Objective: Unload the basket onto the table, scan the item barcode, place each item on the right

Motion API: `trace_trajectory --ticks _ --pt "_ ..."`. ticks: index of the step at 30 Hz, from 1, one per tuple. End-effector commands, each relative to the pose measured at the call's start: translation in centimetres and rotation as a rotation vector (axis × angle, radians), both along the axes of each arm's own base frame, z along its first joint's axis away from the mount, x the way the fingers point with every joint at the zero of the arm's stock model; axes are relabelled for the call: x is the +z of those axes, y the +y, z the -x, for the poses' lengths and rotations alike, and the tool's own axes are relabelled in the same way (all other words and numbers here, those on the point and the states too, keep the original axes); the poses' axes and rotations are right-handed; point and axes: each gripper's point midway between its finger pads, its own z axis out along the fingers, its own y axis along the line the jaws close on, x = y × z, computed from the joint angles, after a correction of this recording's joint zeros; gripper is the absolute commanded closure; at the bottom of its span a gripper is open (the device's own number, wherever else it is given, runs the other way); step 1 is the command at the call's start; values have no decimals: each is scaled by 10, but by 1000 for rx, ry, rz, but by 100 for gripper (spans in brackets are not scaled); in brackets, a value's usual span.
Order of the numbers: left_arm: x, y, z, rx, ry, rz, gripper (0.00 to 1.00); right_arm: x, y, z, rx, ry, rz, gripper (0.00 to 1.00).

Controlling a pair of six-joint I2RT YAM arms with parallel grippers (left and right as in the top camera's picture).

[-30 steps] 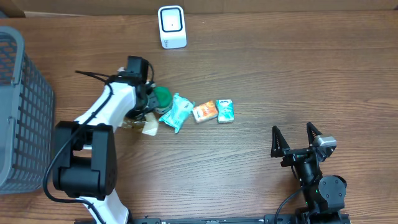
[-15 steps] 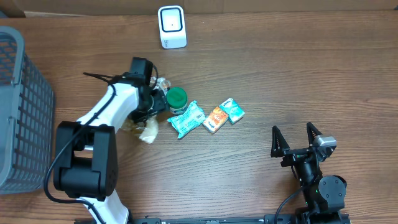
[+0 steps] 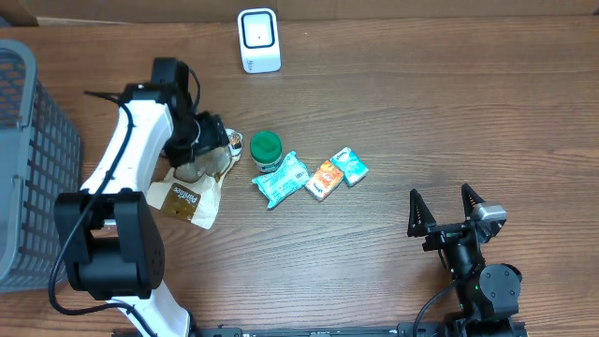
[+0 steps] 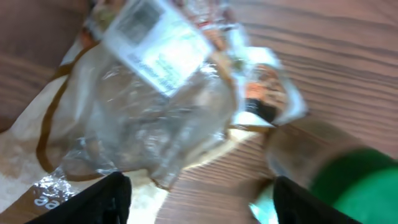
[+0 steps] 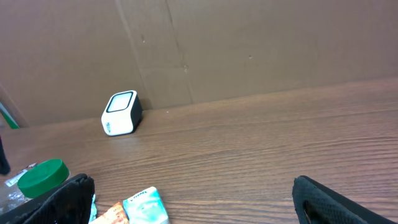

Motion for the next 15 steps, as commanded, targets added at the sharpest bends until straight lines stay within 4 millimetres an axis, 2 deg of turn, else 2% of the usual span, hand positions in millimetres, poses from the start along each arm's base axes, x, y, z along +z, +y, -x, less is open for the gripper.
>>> trace_trajectory --ticks 1,8,15 --pt "32 -17 -14 -108 -76 65 27 -1 0 0 0 -6 4 0" --pt "98 -24 -20 -179 -171 52 30 -1 0 0 0 -6 4 0" --pt "158 -39 -3 -231 -320 35 29 -2 0 0 0 -6 4 0"
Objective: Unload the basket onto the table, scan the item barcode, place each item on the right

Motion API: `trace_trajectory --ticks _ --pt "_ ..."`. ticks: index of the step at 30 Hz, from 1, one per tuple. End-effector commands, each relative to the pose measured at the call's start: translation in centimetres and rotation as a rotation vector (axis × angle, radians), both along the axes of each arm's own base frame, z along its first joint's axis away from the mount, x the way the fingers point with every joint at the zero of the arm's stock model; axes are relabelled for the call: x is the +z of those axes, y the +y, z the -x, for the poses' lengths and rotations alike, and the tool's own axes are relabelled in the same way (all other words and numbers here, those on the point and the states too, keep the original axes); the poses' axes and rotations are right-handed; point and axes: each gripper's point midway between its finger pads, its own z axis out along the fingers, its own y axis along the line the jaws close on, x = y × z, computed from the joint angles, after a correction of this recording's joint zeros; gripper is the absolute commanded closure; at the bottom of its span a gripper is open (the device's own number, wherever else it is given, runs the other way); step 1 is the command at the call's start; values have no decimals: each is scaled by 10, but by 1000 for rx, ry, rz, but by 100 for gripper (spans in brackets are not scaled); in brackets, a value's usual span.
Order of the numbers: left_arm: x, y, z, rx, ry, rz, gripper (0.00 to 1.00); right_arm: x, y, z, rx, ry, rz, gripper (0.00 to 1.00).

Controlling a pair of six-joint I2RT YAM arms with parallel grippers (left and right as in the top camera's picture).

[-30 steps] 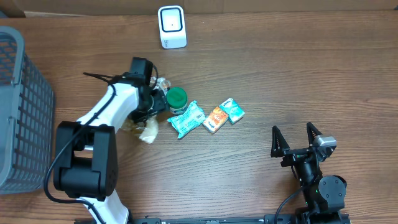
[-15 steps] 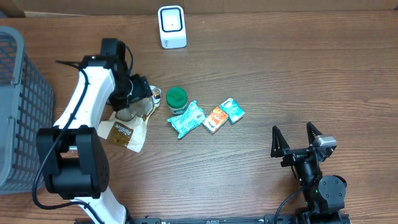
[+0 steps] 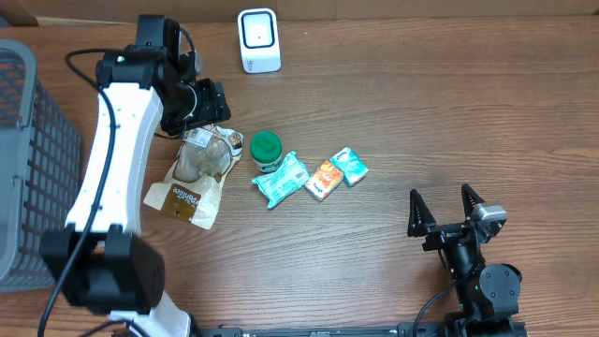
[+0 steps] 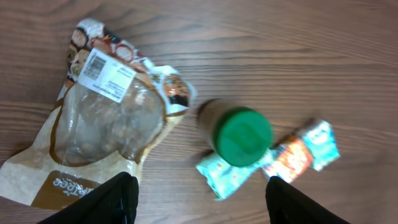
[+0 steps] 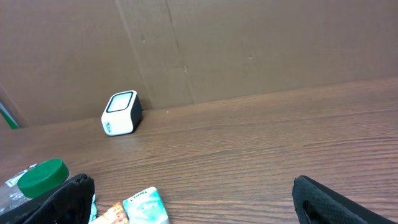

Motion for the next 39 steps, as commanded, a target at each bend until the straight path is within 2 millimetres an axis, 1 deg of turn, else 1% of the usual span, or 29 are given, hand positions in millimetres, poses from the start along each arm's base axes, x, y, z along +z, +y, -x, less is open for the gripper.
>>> trace_trajectory --ticks 1,4,9,15,23,24,26,27,30,39 --pt "54 -14 12 -63 -144 4 29 -1 0 0 -1 -6 3 0" --pt "61 -25 23 -95 -145 6 29 -1 0 0 0 -6 3 0" --pt "53 -35 35 -129 -107 -30 28 -1 0 0 -1 -6 3 0" --pt "48 -40 42 -140 -79 -42 27 -1 0 0 0 -6 3 0" --pt "47 -44 45 -149 -70 -43 27 -1 2 0 8 -7 0 0" --pt "47 -43 45 -150 -67 -43 26 -1 3 0 17 -7 -5 0" --pt "47 -43 45 -150 -66 -43 26 1 15 3 84 -14 -7 0" --pt "47 -43 45 -150 -66 -43 25 4 24 6 139 -19 -9 0" --pt "47 -43 45 -159 -69 -47 25 13 33 12 200 -20 -10 0" --pt "47 -43 45 -175 -72 -52 27 60 31 34 201 40 -51 0"
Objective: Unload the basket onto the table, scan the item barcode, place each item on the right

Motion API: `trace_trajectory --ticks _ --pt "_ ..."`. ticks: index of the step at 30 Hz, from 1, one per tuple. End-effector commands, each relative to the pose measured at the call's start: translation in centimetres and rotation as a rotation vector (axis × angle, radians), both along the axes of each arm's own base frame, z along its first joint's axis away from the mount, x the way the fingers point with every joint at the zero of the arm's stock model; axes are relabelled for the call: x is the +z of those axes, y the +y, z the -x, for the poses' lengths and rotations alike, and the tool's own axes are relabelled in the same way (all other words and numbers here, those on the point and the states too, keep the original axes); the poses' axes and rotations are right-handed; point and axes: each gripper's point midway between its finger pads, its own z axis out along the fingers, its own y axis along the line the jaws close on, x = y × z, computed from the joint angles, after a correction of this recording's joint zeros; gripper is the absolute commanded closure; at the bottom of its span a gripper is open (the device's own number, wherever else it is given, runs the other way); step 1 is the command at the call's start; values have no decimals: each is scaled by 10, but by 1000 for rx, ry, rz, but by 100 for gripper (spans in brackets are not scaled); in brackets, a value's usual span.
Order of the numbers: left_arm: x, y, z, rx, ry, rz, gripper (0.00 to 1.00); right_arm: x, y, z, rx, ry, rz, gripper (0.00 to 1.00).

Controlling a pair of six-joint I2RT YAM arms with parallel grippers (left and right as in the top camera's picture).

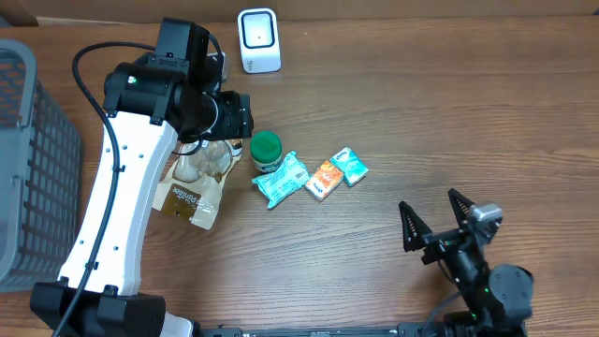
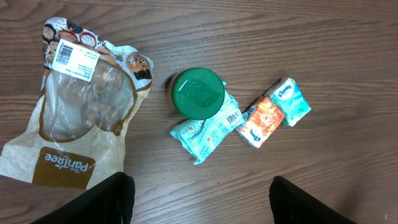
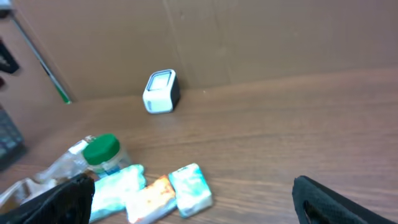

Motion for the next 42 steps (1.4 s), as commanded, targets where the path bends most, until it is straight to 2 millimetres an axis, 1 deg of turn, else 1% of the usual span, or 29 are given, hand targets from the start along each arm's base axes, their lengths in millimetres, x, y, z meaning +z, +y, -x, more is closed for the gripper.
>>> trace_trajectory --ticks 1,4,8,14,20,25,31,36,39,42 --pt "-1 -1 1 -26 -3 -17 27 40 3 13 22 -19 -42 0" --pt "-2 -1 2 -26 4 -18 28 52 8 18 53 32 -43 0" --pt "-3 0 4 -28 11 -21 28 65 19 17 117 117 -45 0" --pt "-4 0 6 -29 20 -24 29 77 34 4 194 318 -54 0" --pt "-5 6 8 -20 27 -52 29 85 40 -10 215 490 -61 0" --pt "-5 6 6 -19 22 -51 28 87 41 -22 207 634 -60 0" --pt "-4 4 3 -19 8 -46 27 89 44 -43 203 722 -57 0" --pt "-3 4 2 -18 1 -45 25 79 47 -65 206 739 -60 0" --pt "-1 3 -4 -17 -23 -39 23 67 50 -79 217 768 -66 0" --pt "0 2 -8 -17 -38 -36 22 61 52 -89 217 774 -65 0"
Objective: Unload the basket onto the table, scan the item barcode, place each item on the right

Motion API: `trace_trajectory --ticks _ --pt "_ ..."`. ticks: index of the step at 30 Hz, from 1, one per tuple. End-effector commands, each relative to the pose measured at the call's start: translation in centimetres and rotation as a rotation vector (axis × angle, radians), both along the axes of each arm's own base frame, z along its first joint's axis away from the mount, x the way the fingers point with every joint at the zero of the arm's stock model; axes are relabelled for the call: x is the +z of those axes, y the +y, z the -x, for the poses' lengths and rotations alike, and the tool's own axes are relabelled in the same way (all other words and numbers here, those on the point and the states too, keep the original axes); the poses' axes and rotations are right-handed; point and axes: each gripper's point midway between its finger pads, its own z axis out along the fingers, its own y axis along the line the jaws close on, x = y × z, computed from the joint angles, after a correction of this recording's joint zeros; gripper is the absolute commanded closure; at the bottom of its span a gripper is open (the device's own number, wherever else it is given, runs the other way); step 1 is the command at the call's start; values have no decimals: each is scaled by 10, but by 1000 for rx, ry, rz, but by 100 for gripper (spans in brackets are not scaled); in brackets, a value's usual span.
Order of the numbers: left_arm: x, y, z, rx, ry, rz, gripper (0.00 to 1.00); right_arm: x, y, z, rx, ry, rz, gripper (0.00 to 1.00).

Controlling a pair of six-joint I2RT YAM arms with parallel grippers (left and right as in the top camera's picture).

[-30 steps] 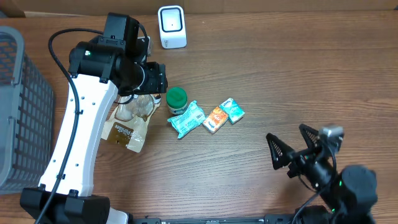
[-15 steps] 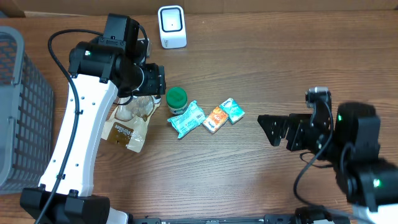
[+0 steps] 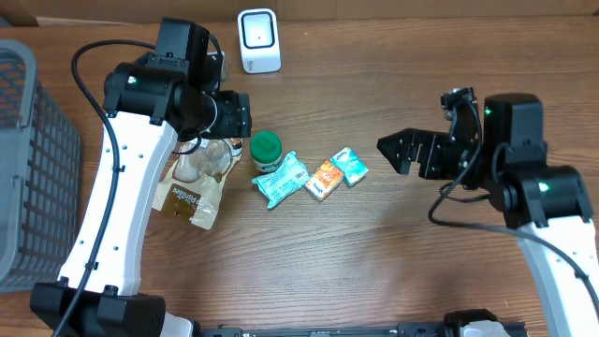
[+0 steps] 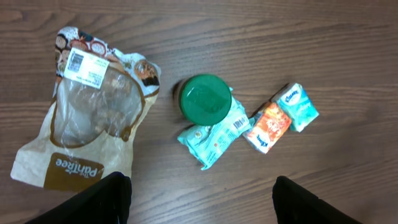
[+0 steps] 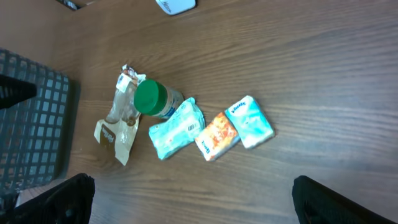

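A white barcode scanner (image 3: pixel 258 39) stands at the table's back edge. Four items lie mid-table: a green-lidded jar (image 3: pixel 266 147), a teal packet (image 3: pixel 280 180) with a barcode showing, an orange pack (image 3: pixel 325 178) and a teal tissue pack (image 3: pixel 349 166). All four also show from the wrists: jar (image 4: pixel 203 98), teal packet (image 5: pixel 176 129). My left gripper (image 3: pixel 232 114) hangs open high over the jar and a bread bag (image 3: pixel 194 176). My right gripper (image 3: pixel 400 153) is open, up in the air just right of the tissue pack. Neither holds anything.
A grey wire basket (image 3: pixel 28 168) stands at the left edge. The bread bag's label faces up (image 4: pixel 83 64). Brown cardboard lines the back. Bare wood lies right of and in front of the packs.
My right arm has moved from the front edge up to the middle right, its open gripper now looking down on the packs. The left arm stayed nearly still.
My left gripper was open low over the bread bag, then lifted off toward the back, then hung high above the jar, where it stays. The right arm rested at the front edge, started to tilt, and now hovers beside the tissue pack. No item has moved.
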Motion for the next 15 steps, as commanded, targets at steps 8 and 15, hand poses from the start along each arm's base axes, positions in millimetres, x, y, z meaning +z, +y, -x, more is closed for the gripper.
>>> trace_trajectory --ticks 8,15 --pt "2 -3 -13 -16 -52 -5 22 -11 7 -31 14 4 -9 0" --pt "4 -4 -18 -16 -72 -1 21 -21 8 -37 13 25 -6 0"
